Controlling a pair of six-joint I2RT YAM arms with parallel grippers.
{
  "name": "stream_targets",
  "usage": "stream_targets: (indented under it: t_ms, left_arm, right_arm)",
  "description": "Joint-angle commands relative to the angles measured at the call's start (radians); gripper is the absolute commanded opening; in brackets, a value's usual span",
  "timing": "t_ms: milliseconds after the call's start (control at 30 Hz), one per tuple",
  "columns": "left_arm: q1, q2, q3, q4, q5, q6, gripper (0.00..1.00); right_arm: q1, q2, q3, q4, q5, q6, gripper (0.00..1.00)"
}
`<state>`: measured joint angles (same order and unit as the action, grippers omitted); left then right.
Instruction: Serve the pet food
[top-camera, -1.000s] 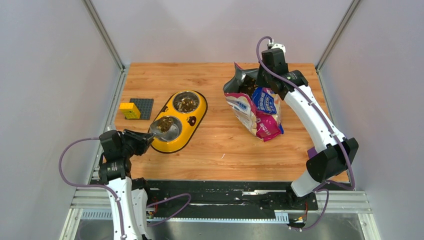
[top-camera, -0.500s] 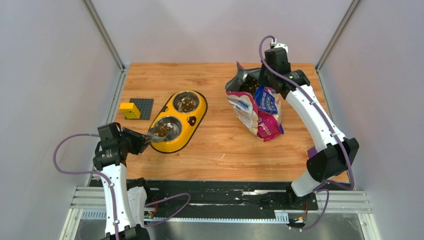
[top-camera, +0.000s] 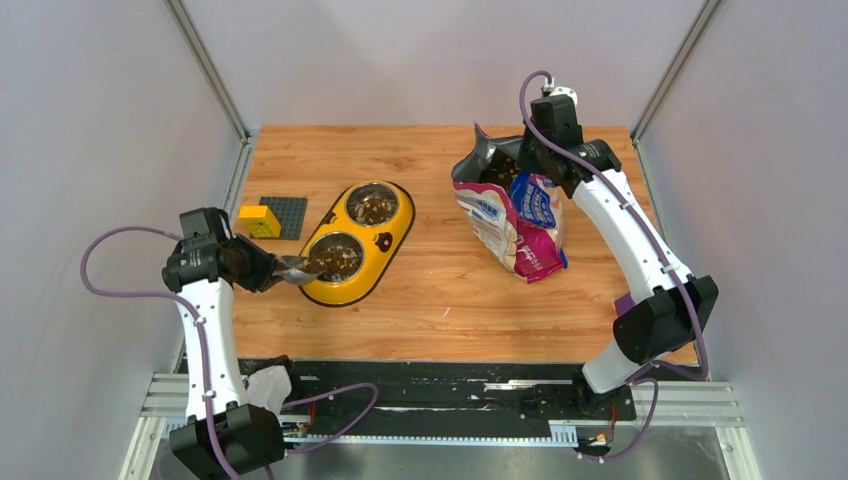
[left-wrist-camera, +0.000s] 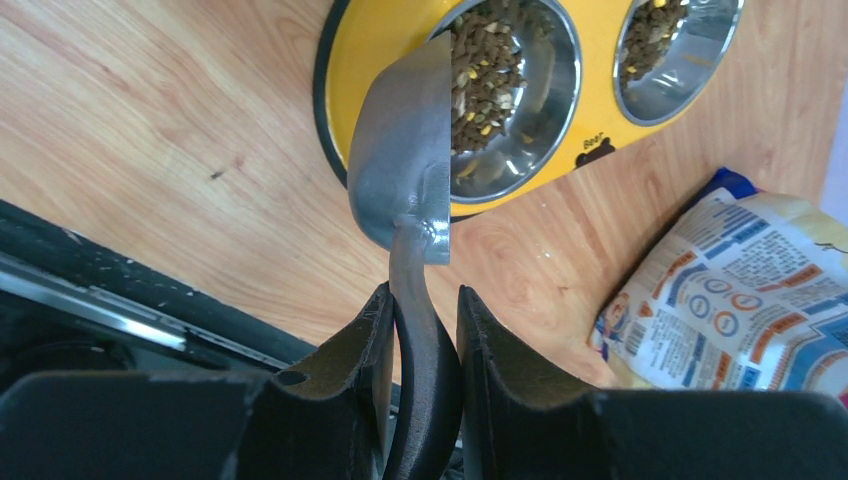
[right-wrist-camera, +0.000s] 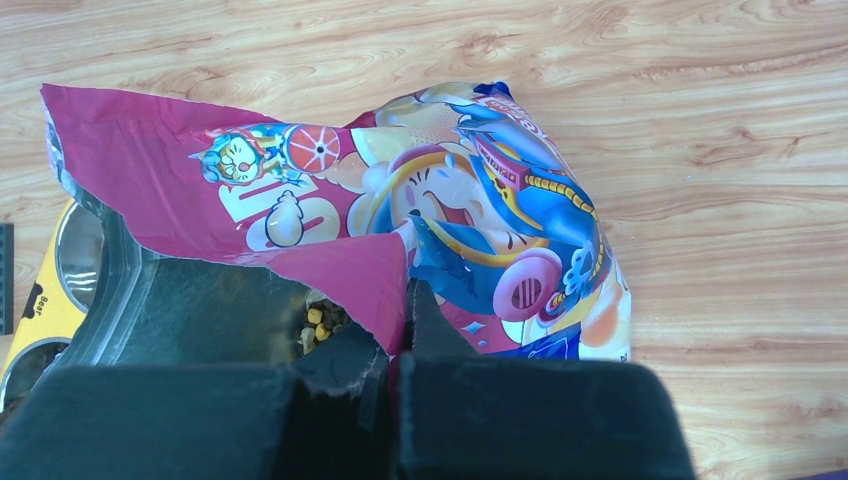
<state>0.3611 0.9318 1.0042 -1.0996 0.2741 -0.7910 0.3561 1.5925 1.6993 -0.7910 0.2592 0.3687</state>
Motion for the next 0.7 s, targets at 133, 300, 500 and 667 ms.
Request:
stream_targets:
  t_ms: [133, 300, 500, 667]
  left_arm:
    - [0.007, 0.048, 0.091, -0.072, -0.052, 0.139, 0.00]
    - [0.003, 0.069, 0.174, -0.090, -0.077, 0.206, 0.00]
    - [0.000, 0.108, 0.284, -0.114, -0.059, 0.279, 0.00]
    - [-0.015, 0.116, 0.294, -0.089, 0.033, 0.292, 0.00]
  right_arm:
    - [-0.015, -0.017, -0.009, 0.027, 0.006, 0.012, 0.00]
    - [-0.015, -0.019, -0.010, 0.028, 0.008, 0.012, 0.00]
    - [-0.017, -0.017, -0.011, 0.027, 0.010, 0.012, 0.00]
    - [-0.017, -0.014, -0.009, 0.028, 0.007, 0.012, 0.00]
